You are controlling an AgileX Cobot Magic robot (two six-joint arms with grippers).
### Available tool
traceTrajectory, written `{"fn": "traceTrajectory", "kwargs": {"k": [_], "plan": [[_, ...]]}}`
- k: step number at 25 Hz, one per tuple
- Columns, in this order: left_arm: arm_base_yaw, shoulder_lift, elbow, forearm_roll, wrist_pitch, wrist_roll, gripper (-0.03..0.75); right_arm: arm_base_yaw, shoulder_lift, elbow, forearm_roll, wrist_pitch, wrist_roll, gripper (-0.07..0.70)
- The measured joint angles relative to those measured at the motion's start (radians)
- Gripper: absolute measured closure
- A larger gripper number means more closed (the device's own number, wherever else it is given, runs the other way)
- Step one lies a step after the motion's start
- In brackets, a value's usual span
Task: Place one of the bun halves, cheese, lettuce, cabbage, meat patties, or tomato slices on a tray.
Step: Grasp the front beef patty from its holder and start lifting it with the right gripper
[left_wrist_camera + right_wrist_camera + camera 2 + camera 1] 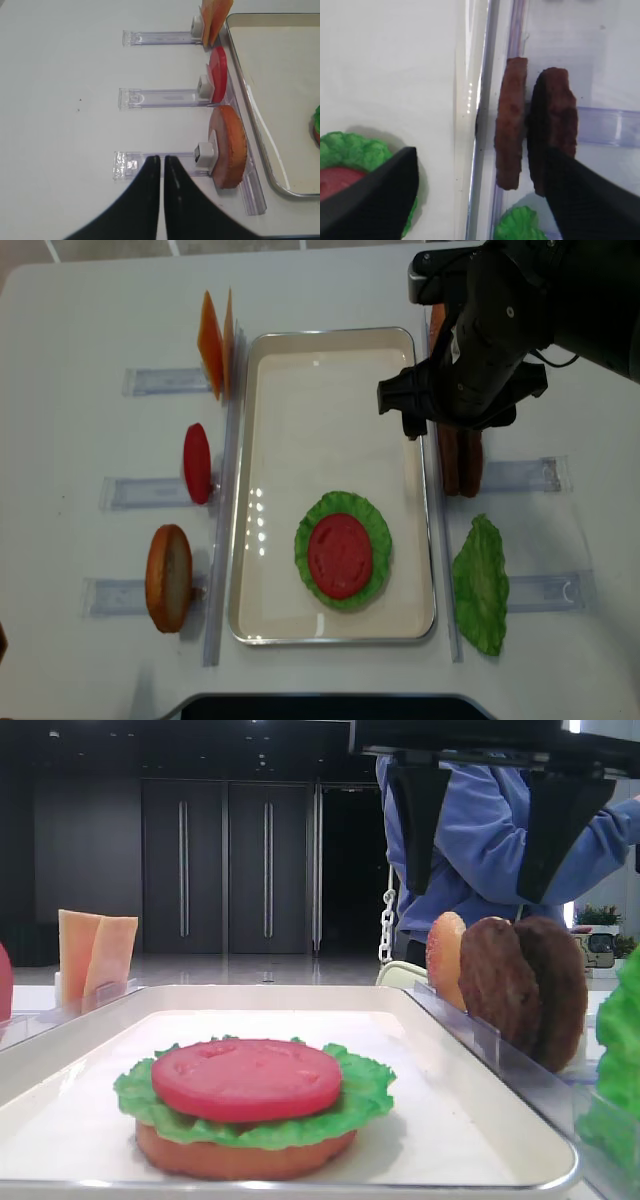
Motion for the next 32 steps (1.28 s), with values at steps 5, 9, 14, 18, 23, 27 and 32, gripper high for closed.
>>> {"fn": "traceTrajectory", "kwargs": {"k": [5, 9, 14, 18, 23, 27, 32], "plan": [[0.000, 0.000, 0.000, 0.000, 0.000, 0.000, 0.702, -0.008, 0.003, 0.000, 0.006, 0.000, 0.000, 0.107], [0.000, 0.000, 0.000, 0.000, 0.000, 0.000, 0.702, -0.016, 0.030, 0.000, 0.051, 0.001, -0.021, 0.107], [0.000, 0.000, 0.000, 0.000, 0.000, 0.000, 0.702, -0.018, 0.048, 0.000, 0.068, -0.001, -0.036, 0.107], [0.000, 0.000, 0.000, 0.000, 0.000, 0.000, 0.702, -0.018, 0.048, 0.000, 0.068, -0.005, -0.040, 0.107], [0.000, 0.000, 0.000, 0.000, 0.000, 0.000, 0.702, -0.018, 0.048, 0.000, 0.062, -0.010, -0.040, 0.107], [0.000, 0.000, 0.000, 0.000, 0.000, 0.000, 0.702, -0.018, 0.060, 0.000, 0.056, -0.010, -0.040, 0.107], [0.000, 0.000, 0.000, 0.000, 0.000, 0.000, 0.702, -0.018, 0.086, 0.000, 0.050, -0.013, -0.044, 0.107]]}}
